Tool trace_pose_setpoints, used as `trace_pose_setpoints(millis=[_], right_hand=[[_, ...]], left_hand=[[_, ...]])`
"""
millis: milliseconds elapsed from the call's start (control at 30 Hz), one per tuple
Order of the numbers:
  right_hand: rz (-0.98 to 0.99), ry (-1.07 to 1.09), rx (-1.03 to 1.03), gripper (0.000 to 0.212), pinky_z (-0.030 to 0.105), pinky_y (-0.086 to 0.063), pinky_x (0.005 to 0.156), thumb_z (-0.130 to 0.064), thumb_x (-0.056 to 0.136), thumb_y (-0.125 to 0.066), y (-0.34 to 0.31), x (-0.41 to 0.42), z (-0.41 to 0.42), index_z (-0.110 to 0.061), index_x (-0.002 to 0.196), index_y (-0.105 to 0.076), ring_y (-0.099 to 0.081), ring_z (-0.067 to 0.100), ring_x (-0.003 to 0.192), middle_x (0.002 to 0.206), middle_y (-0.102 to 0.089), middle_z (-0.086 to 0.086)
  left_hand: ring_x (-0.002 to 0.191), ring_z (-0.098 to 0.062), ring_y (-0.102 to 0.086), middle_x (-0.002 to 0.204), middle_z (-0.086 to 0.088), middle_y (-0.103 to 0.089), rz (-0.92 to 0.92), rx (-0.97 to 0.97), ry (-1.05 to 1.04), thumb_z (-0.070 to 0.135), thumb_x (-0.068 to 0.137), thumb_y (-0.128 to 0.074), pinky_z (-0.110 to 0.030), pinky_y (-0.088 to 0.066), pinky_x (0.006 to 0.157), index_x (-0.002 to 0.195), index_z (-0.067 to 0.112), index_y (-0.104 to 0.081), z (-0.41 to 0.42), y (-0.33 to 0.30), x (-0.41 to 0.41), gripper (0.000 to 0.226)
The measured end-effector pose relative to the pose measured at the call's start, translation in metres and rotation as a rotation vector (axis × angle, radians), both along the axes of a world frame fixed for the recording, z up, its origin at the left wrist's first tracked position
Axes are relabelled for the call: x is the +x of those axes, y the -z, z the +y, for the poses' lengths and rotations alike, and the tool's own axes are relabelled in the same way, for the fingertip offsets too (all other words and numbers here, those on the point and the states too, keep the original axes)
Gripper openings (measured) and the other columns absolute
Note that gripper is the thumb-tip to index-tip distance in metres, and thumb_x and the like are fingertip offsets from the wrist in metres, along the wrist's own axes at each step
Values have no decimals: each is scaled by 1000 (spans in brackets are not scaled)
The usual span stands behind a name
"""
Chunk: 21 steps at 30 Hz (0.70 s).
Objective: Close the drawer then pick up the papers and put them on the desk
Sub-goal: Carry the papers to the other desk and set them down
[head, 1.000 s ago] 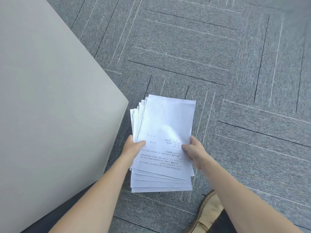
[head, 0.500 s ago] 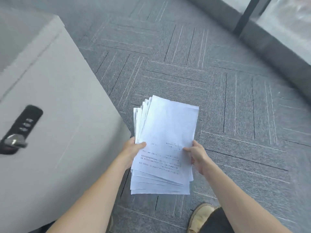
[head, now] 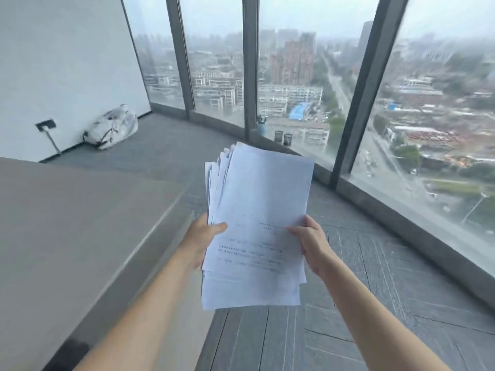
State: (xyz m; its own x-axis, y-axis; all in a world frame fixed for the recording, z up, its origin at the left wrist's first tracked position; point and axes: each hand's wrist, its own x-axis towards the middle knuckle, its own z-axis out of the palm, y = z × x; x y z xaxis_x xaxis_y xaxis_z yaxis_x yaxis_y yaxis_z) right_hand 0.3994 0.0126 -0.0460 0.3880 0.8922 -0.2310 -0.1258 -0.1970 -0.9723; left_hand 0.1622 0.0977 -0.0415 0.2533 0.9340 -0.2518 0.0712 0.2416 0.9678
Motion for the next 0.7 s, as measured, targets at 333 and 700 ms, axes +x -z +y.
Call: trace_pose_setpoints(millis=[333,700], right_hand=[[-46,-161,379,26,27,-44,62,9,83,-50,-197,-96,-71,-15,82,-60,-60,22,76,84,-63,5],[20,-483,694,32,38,-51,80,1,75,-53,-332,-265,-132,-6,105,-63,-63,26,91,101,-67,11]], left_hand=[[92,-29,-71,105,-13,-74,-89,339,-186,7,92,-64,-42,-57,85,111,8,-67,-123,-212,-97,19],[107,-30,-68,116,-10,-72,-54,618,-520,10,93,-65,-53,-51,99,115,14,-67,-270,-350,-263,22]])
